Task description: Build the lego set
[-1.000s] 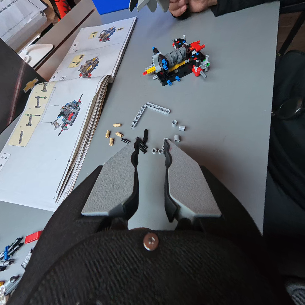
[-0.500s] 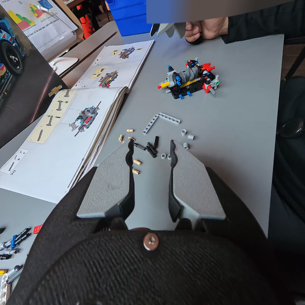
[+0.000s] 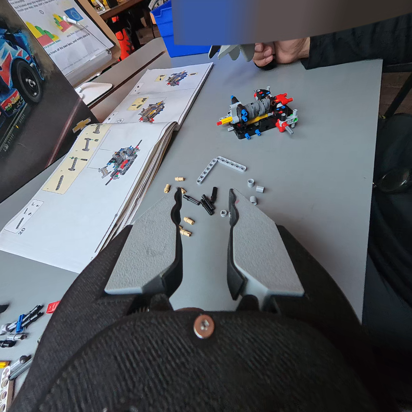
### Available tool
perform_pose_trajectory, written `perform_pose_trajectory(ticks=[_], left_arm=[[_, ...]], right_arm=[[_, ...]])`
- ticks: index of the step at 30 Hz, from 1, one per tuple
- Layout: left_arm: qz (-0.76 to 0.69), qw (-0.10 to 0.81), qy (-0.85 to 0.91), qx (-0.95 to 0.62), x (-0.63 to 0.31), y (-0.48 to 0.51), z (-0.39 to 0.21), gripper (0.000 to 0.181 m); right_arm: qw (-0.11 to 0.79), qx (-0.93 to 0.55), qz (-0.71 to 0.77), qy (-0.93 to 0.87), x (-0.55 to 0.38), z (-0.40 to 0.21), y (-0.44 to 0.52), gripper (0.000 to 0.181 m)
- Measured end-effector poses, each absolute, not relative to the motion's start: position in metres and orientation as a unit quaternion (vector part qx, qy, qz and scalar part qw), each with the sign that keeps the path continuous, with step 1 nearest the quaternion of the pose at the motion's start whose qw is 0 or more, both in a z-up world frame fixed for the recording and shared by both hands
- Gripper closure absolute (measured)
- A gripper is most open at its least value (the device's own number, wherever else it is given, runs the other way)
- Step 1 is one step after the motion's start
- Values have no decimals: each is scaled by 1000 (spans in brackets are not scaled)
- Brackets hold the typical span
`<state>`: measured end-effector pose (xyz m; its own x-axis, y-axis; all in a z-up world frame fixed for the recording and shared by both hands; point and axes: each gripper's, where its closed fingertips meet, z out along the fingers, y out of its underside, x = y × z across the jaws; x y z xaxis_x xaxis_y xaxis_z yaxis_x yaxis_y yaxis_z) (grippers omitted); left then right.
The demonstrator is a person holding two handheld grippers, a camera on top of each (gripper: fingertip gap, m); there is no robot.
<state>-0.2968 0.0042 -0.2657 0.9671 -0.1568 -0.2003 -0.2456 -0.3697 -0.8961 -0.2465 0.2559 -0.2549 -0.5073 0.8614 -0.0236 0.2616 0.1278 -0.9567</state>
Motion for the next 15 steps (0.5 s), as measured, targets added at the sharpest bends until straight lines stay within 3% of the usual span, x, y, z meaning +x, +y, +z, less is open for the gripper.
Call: perform_pose_trajectory(ticks=[15], left_arm=[[110, 545, -2, -831, -352, 1, -263, 142]], right_arm=[[282, -394, 522, -702, -245, -256, 249, 165]])
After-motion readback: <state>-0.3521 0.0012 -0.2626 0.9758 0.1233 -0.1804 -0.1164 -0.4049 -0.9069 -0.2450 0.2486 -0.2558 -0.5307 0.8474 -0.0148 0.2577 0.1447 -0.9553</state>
